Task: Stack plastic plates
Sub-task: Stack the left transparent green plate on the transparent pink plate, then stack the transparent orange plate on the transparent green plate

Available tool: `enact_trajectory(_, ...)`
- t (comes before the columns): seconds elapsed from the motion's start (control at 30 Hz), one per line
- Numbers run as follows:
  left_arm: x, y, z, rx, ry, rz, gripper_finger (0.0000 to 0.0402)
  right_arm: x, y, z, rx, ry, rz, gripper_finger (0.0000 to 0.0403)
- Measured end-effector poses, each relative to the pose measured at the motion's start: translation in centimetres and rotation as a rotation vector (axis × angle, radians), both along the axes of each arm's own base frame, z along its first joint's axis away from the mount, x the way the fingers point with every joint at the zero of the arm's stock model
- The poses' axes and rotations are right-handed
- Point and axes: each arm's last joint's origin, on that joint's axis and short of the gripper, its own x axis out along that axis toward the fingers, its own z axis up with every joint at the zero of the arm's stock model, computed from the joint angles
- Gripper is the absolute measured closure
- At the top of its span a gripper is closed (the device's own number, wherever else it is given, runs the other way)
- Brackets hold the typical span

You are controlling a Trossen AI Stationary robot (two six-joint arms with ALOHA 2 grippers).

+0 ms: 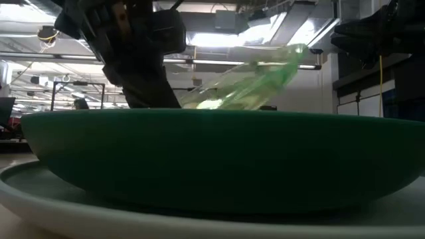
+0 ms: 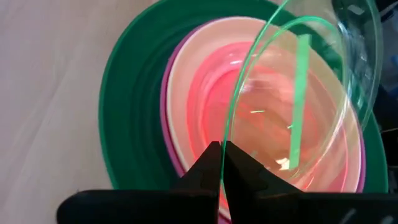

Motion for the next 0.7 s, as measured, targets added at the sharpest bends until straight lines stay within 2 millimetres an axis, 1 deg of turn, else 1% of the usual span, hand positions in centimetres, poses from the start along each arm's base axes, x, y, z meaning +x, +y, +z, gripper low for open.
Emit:
enact_trajectory(0.1, 0.09, -0.01, -0.1, 0.006, -0.006, 0.008, 0.0394, 0.0, 0.0, 0.0, 0.0, 0.0, 0.0, 0.0214)
enact_trajectory(0.17, 0.09, -0.01, -0.1, 0.008, -0.007, 0.007, 0.0383, 0.0, 0.0, 0.0, 0.0, 0.0, 0.0, 0.0214)
enact_trajectory(0.37, 0.11, 0.08, -0.11, 0.035, -0.012, -0.014, 0.0317, 0.01, 0.0, -0.07, 0.01, 0.003, 0.002, 0.0214)
enact_trajectory(0.5, 0.31, 0.54, -0.04, 0.067, -0.03, -0.067, 0.0277, 0.11, 0.01, -0.2, 0.022, 0.015, 0.006, 0.0214)
enact_trajectory(0.6, 0.5, 0.83, 0.07, 0.105, -0.057, -0.12, 0.0263, 0.36, 0.03, -0.39, 0.02, 0.04, 0.006, 0.0214)
enact_trajectory(0.7, 0.45, 0.79, 0.05, 0.201, -0.076, -0.201, 0.0261, 0.82, 0.08, -0.74, 0.012, 0.088, 0.004, 0.0214)
